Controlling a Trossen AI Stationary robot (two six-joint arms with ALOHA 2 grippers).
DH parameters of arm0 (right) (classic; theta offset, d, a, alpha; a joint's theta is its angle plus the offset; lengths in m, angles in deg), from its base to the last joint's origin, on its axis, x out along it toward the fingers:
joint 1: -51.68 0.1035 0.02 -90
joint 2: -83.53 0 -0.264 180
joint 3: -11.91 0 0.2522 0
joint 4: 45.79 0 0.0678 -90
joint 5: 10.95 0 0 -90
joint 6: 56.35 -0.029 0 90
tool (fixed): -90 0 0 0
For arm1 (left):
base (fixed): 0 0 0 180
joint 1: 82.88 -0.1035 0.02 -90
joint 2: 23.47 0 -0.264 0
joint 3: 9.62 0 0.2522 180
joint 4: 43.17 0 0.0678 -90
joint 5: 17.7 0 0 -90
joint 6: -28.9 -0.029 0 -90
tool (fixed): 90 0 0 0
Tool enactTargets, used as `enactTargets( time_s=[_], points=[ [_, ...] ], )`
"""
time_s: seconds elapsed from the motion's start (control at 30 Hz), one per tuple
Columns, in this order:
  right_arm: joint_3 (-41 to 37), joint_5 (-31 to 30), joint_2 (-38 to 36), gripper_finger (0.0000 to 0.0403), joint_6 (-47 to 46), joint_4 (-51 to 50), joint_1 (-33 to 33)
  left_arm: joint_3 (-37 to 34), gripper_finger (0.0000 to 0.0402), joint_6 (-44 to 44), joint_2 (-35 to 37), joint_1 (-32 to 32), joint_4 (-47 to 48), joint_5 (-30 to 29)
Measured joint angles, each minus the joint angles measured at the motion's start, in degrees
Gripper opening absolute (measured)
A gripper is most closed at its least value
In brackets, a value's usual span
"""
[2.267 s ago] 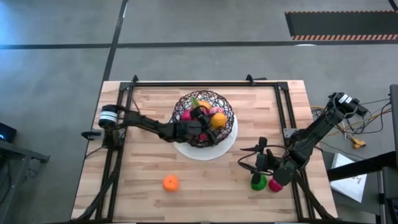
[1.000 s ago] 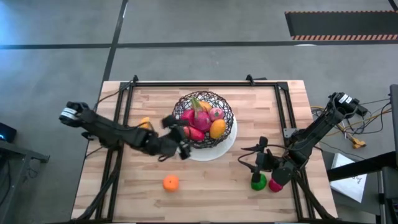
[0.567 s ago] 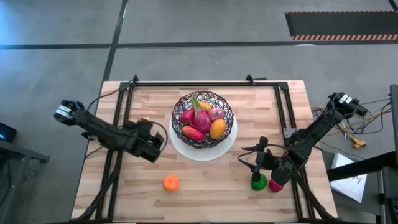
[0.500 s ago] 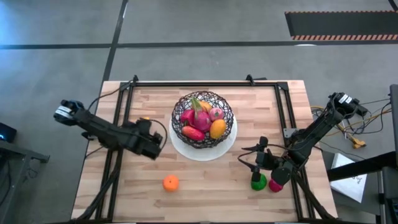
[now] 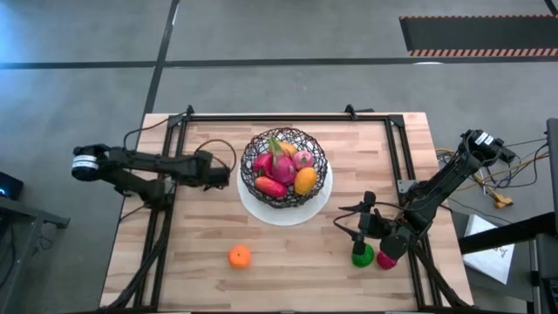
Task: Build produce basket
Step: Put the lemon into the wire basket
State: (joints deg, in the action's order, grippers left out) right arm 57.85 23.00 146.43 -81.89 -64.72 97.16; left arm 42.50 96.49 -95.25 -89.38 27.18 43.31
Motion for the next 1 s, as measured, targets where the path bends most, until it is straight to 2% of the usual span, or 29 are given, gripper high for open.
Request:
enactTargets(
  time_s=[0.13,0.37,0.6,0.77,0.93,1.0],
  points=[
    [0.0,0.0,0.0,0.0237,0.0,0.0,0.0,-2.3,0.0346,-5.4,-0.2,-5.0,-6.8,2.7],
    [0.0,0.0,0.0,0.0237,0.0,0.0,0.0,-2.7,0.0313,-8.1,-2.1,-7.7,-6.7,3.1],
    [0.0,0.0,0.0,0.0237,-0.4,0.0,0.0,-3.2,0.0278,-8.5,-4.8,-7.7,-6.7,4.5],
    [0.0,0.0,0.0,0.0237,-0.4,0.0,0.0,-3.1,0.0233,-8.5,-5.0,-7.2,-6.6,4.8],
    [0.0,0.0,0.0,0.0237,-0.5,0.0,0.0,-1.5,0.0178,-9.7,-4.9,-3.7,-6.5,4.9],
    [-0.2,0.0,0.0,0.0237,-0.8,-0.1,0.0,0.0,0.0173,-9.9,-4.5,-1.1,-6.5,4.9]
  ],
)
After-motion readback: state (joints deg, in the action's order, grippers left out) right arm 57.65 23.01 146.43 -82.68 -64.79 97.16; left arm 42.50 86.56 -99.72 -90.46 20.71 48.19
